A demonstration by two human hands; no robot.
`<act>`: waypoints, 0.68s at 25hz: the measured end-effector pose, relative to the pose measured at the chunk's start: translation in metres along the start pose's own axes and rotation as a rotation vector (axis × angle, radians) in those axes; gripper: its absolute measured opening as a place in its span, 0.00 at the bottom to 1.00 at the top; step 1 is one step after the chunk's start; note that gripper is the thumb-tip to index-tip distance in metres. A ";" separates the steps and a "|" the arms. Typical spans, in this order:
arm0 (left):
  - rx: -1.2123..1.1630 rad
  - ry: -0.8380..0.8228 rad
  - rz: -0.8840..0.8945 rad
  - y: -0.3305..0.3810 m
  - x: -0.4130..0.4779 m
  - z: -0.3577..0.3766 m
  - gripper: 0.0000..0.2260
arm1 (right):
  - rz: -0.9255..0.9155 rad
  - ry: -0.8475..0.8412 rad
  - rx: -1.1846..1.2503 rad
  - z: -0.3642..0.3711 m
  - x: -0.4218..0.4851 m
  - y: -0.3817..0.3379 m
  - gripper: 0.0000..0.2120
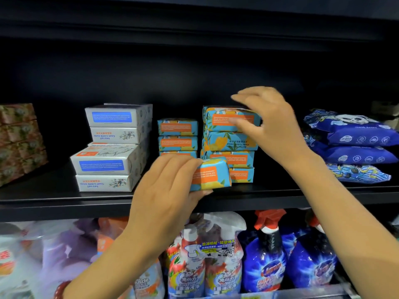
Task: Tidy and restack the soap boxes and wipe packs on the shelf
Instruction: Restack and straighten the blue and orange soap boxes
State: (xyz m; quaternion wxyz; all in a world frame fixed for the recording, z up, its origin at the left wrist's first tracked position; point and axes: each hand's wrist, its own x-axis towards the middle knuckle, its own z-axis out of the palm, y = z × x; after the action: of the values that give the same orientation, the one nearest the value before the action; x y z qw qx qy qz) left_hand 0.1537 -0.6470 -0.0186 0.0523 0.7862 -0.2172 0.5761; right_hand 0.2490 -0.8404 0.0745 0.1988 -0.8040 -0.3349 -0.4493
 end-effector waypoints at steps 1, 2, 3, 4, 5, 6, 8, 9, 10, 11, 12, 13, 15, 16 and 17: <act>-0.006 0.000 0.032 0.004 0.000 0.003 0.18 | 0.024 0.099 0.017 -0.004 -0.011 0.001 0.18; -0.011 -0.004 0.064 0.008 0.000 0.007 0.17 | 0.050 0.153 0.027 -0.007 -0.025 0.003 0.16; -0.013 -0.010 0.095 0.013 0.001 0.012 0.17 | 0.084 0.156 0.029 -0.009 -0.039 0.006 0.15; -0.008 -0.015 0.120 0.017 0.001 0.018 0.16 | 0.127 0.115 0.030 -0.009 -0.054 0.010 0.14; 0.002 -0.018 0.137 0.021 0.002 0.024 0.16 | 0.175 0.040 0.033 -0.007 -0.068 0.013 0.14; 0.010 -0.021 0.145 0.025 0.002 0.030 0.16 | 0.226 -0.054 0.037 -0.005 -0.082 0.017 0.14; 0.022 -0.031 0.154 0.032 0.000 0.042 0.14 | 0.307 -0.224 0.045 -0.001 -0.108 0.022 0.15; 0.029 -0.038 0.158 0.035 -0.001 0.047 0.13 | 0.332 -0.277 0.054 0.001 -0.119 0.024 0.15; 0.034 -0.046 0.158 0.037 -0.002 0.052 0.11 | 0.346 -0.307 0.066 0.002 -0.128 0.026 0.16; 0.036 -0.053 0.153 0.040 -0.003 0.056 0.11 | 0.350 -0.326 0.075 0.002 -0.135 0.027 0.18; 0.034 -0.058 0.146 0.041 -0.003 0.059 0.10 | 0.338 -0.343 0.068 0.001 -0.140 0.028 0.20; 0.028 -0.062 0.139 0.042 -0.004 0.060 0.11 | 0.312 -0.362 0.047 0.001 -0.144 0.029 0.21; -0.008 -0.079 0.127 0.040 -0.005 0.060 0.14 | 0.271 -0.381 0.008 0.002 -0.149 0.030 0.24; -0.031 -0.086 0.118 0.039 -0.005 0.060 0.15 | 0.267 -0.377 0.001 0.002 -0.149 0.029 0.25; -0.054 -0.090 0.108 0.038 -0.005 0.059 0.15 | 0.268 -0.372 -0.001 0.002 -0.150 0.029 0.25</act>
State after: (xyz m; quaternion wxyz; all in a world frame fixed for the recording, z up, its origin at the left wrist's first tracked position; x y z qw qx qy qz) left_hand 0.1896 -0.6991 -0.0490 0.0325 0.7968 -0.2765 0.5363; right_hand 0.2153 -0.9133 -0.0550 0.1912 -0.9103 -0.2559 -0.2632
